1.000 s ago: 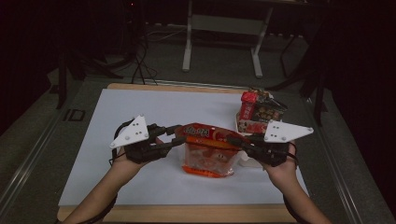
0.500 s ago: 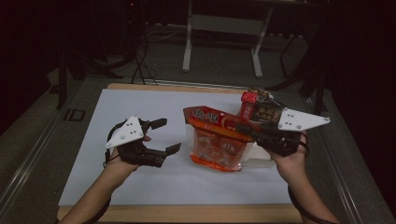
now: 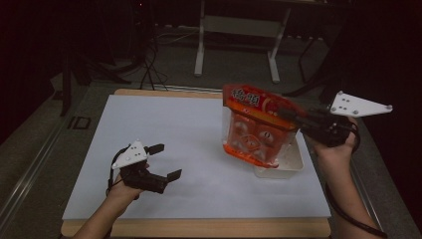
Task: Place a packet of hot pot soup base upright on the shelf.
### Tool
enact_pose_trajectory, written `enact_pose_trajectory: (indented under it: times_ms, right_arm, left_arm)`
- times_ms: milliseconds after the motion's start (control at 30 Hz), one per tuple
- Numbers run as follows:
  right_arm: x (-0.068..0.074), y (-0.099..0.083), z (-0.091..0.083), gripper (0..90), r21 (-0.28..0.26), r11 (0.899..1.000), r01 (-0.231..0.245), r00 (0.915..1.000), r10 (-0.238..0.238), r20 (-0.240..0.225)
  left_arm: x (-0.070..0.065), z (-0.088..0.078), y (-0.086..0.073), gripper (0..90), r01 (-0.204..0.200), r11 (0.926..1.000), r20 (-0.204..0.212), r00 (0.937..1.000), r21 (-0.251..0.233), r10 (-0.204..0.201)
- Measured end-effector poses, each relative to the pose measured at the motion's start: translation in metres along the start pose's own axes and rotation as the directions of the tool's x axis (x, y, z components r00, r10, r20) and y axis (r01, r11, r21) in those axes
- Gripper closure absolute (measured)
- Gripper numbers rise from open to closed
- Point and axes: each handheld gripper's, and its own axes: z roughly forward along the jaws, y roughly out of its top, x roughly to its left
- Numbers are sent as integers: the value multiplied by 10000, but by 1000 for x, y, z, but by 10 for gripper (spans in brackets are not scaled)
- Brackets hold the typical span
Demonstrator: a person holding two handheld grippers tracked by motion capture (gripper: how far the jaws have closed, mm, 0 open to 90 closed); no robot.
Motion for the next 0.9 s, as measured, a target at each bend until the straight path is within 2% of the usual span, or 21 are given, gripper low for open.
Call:
enact_pose_trajectory:
  times_ms: [200,467,733,900]
  right_arm:
    - [-20,-4,-19,900,-56,9998,-207,9974,210,689]
    - [-42,-19,-34,900,314,9983,-499,9930,462,1089]
    - [-54,-38,-37,900,585,9952,-784,9892,703,1289]
    - [-60,-47,-31,900,743,9932,-895,9874,787,1373]
  left_arm:
    - [0,-4,-16,12,-44,10000,38,10000,6,44]
    - [-2,-3,-32,12,-29,9998,-132,9999,178,32]
    - [-2,-3,-48,12,271,9995,-111,9996,177,-269]
    - [-2,-3,-49,12,232,9997,-105,9997,121,-231]
